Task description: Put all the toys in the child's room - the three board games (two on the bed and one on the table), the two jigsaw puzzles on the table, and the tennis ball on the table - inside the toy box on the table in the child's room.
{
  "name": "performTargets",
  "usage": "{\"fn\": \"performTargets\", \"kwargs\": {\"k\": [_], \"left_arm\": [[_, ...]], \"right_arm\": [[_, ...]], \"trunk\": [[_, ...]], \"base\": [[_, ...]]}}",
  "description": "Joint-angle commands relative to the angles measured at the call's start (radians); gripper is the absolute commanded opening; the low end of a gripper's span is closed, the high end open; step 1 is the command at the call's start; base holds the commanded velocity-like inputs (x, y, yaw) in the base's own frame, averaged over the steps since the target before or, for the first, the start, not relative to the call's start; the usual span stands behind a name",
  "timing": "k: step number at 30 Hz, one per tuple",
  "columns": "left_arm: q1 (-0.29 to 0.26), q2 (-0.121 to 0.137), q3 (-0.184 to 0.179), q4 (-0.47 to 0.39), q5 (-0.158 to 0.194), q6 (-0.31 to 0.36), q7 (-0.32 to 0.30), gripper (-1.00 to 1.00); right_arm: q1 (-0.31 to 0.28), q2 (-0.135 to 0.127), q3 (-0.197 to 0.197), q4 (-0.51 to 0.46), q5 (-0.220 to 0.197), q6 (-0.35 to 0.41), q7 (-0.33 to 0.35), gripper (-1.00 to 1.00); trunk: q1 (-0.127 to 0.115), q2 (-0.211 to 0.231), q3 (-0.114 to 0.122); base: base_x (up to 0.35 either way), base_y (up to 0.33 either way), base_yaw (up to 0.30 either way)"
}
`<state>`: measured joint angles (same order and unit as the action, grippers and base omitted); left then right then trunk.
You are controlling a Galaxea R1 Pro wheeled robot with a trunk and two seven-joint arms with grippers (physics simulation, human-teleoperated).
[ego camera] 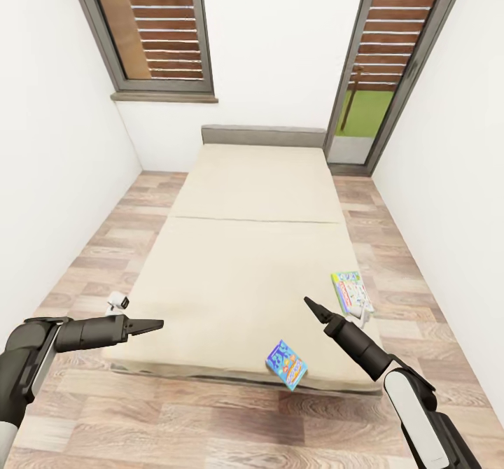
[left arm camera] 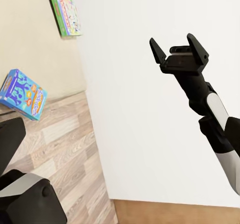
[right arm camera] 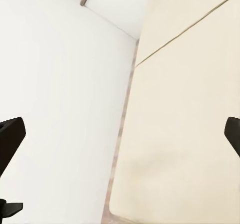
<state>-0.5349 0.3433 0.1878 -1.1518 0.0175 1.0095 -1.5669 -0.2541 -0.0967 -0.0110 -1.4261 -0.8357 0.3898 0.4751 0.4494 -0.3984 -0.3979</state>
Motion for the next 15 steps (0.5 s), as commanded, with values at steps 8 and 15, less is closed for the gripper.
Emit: {"fn": "performTargets", "kwargs": {"k": [8, 15], "left_arm": [[-0.001, 0.000, 0.000, 0.000, -0.001, 0.010, -0.004, 1.00], [-0.001, 0.000, 0.000, 0.000, -0.001, 0.010, -0.004, 1.00]], "right_arm": [[-0.001, 0.000, -0.001, 0.000, -0.010, 0.009, 0.000, 1.00], [0.000, 0.000, -0.001, 0.004, -0.009, 0.009, 0.000, 1.00]], "trunk": [[0.001, -0.002, 0.012], [0.001, -0.002, 0.023]], "base": [[0.000, 0.000, 0.000], [0.000, 0.000, 0.000]]}}
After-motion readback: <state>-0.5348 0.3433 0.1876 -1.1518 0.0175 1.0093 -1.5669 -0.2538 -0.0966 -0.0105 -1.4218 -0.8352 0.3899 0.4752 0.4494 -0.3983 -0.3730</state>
